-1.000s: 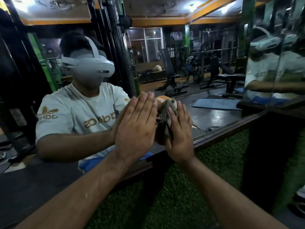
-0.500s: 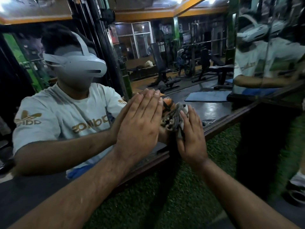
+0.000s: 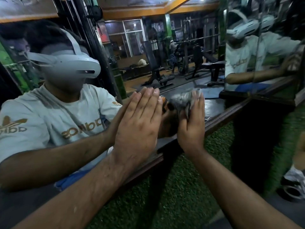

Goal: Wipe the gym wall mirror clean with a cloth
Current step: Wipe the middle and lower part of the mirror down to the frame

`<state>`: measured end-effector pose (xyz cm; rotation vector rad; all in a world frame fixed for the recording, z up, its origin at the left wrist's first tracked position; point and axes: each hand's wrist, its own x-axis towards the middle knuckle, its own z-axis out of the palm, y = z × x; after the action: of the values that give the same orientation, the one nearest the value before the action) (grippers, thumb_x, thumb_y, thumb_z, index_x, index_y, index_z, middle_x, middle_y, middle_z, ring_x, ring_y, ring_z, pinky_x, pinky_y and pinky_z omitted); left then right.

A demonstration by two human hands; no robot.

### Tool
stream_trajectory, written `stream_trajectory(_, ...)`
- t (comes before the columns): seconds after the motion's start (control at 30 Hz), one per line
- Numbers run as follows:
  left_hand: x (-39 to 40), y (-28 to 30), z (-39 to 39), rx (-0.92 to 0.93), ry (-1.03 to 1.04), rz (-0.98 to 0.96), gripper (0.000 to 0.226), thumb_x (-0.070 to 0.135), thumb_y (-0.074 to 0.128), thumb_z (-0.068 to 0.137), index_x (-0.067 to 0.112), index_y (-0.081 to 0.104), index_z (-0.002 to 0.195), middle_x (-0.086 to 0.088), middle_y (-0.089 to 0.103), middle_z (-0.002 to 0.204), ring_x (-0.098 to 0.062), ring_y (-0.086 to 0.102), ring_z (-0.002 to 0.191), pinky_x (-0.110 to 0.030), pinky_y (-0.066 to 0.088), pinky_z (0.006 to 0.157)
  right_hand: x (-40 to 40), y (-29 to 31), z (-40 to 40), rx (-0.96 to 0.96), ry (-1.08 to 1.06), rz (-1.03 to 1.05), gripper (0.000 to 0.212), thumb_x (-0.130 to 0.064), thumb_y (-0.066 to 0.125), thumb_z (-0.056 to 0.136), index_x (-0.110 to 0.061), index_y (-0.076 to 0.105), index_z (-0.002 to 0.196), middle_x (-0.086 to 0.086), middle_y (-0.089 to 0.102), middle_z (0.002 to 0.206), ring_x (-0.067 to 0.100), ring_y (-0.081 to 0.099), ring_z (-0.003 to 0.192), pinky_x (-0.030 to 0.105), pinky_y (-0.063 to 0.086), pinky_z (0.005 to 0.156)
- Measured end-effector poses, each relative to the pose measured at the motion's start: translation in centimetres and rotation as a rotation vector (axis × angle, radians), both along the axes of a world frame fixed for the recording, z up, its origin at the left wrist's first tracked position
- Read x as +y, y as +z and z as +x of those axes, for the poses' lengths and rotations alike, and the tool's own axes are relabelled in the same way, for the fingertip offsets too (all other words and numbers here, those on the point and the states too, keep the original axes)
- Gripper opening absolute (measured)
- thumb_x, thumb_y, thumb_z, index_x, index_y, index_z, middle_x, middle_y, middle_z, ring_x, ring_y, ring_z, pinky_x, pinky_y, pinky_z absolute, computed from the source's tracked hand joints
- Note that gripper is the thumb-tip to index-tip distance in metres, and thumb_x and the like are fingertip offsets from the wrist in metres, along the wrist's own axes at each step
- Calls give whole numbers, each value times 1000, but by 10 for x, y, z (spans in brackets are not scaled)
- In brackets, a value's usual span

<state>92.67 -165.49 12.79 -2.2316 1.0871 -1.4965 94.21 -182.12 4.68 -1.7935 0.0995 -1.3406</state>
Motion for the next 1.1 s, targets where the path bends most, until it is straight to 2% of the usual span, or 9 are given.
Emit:
stream_trajectory(0.07,-8,6,1,-5,25,-47,62,17,46,94,-5,37,151,-23,30,161,-36,25,152,-51,20,124,7,33,1,-24,55,0,72,-14,45,98,-19,21,166,2,7,175,18,-1,163,54,10,131)
stream_trajectory(0.2,-15,10,1,-22,82,-77,66,23,42,97,-7,28,154,-25,23,163,-37,19,153,-51,17,124,-9,25,4,-104,59,-406,78,-7,53,88,-12,28,162,13,13,173,29,9,162,59,13,128)
stream_trajectory(0.37,-23,11,6,-40,83,-50,69,22,49,95,-7,28,154,-26,22,163,-38,18,153,-52,18,124,-13,53,9,-91,29,88,73,-16,46,93,-21,30,164,4,18,174,20,9,162,58,17,128)
stream_trajectory(0.47,-32,16,6,-1,40,-96,62,15,57,88,-8,43,144,-28,32,158,-40,26,150,-53,24,122,10,86,7,-148,128,-79,74,-10,53,90,-19,36,162,6,18,174,23,7,162,58,10,129)
stream_trajectory(0.57,-31,15,7,3,41,-100,58,15,54,91,-7,43,145,-28,29,159,-39,24,151,-54,22,122,-11,62,11,-185,113,-275,71,-4,56,89,-11,41,158,12,24,171,27,14,161,60,15,127)
stream_trajectory(0.77,-37,15,8,-9,21,-92,64,15,51,94,-6,34,152,-25,28,161,-38,22,152,-51,16,125,-22,73,11,-101,88,164,70,-15,48,95,-29,32,162,0,19,173,16,11,161,57,19,128)
stream_trajectory(0.9,-46,15,7,18,-5,-170,63,13,48,94,-4,33,152,-25,29,161,-38,23,152,-49,15,125,-12,45,6,-131,151,-199,74,-2,51,89,-13,36,161,11,19,173,25,10,162,61,15,127)
stream_trajectory(1.0,-48,10,5,57,-11,-134,59,16,39,96,-2,36,152,-24,28,161,-37,21,152,-51,16,125,-41,-4,11,-102,51,-116,65,-7,48,96,-11,36,160,12,23,172,27,14,161,66,21,123)
stream_trajectory(1.1,-55,5,6,68,-9,-63,62,15,40,95,-2,32,154,-22,24,163,-36,17,154,-51,14,125,-45,6,9,-40,37,-2,70,-10,45,97,-26,26,163,3,16,174,18,7,162,62,19,127)
